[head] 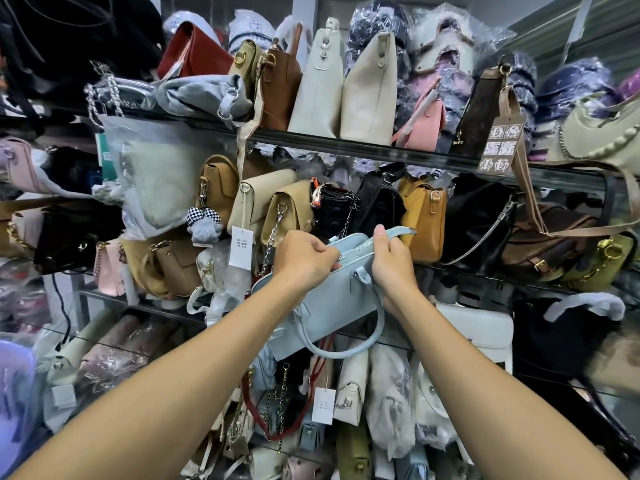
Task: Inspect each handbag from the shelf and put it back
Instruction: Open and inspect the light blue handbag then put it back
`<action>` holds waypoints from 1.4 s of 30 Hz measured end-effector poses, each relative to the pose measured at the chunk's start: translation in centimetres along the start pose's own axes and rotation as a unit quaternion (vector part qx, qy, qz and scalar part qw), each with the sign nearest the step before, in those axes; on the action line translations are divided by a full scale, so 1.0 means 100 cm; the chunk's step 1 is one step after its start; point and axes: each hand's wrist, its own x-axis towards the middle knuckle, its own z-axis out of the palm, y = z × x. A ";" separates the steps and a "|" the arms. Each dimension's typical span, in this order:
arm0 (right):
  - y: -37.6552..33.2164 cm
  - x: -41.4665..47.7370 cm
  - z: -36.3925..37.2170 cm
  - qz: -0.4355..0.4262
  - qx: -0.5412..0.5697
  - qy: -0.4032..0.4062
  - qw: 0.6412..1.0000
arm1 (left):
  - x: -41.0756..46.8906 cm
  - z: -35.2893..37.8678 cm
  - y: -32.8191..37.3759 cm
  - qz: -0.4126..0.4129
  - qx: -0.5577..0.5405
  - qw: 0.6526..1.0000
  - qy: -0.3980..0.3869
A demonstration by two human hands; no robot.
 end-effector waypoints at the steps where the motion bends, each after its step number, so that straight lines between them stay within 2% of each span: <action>1: 0.002 -0.001 0.000 -0.013 -0.001 0.007 1.000 | 0.001 -0.002 0.001 -0.002 0.012 1.000 -0.004; 5: 0.005 -0.001 -0.001 -0.060 -0.004 0.016 0.998 | 0.010 -0.010 0.003 -0.033 0.028 0.998 -0.045; 9: 0.004 0.000 -0.001 -0.065 0.009 0.030 0.997 | 0.017 -0.013 0.005 -0.045 0.037 0.995 -0.085; 16: 0.013 0.016 -0.025 0.002 0.081 0.089 0.993 | 0.026 -0.029 -0.014 -0.094 0.044 0.987 -0.119; 25: 0.019 0.018 -0.035 0.014 0.082 0.101 0.991 | 0.023 -0.037 -0.022 -0.112 0.003 0.983 -0.147; 31: 0.018 0.015 -0.033 0.006 0.102 0.116 0.988 | 0.026 -0.034 -0.028 -0.126 -0.036 0.983 -0.130; 34: 0.014 0.014 -0.032 0.007 0.110 0.125 0.986 | 0.030 -0.034 -0.030 -0.105 -0.046 0.986 -0.118; 40: 0.000 0.015 -0.032 0.011 0.124 0.168 0.978 | 0.031 -0.041 -0.036 0.024 -0.102 0.993 -0.056; 42: -0.004 0.014 -0.033 0.022 0.154 0.170 0.973 | 0.029 -0.044 -0.041 0.034 -0.099 0.991 -0.078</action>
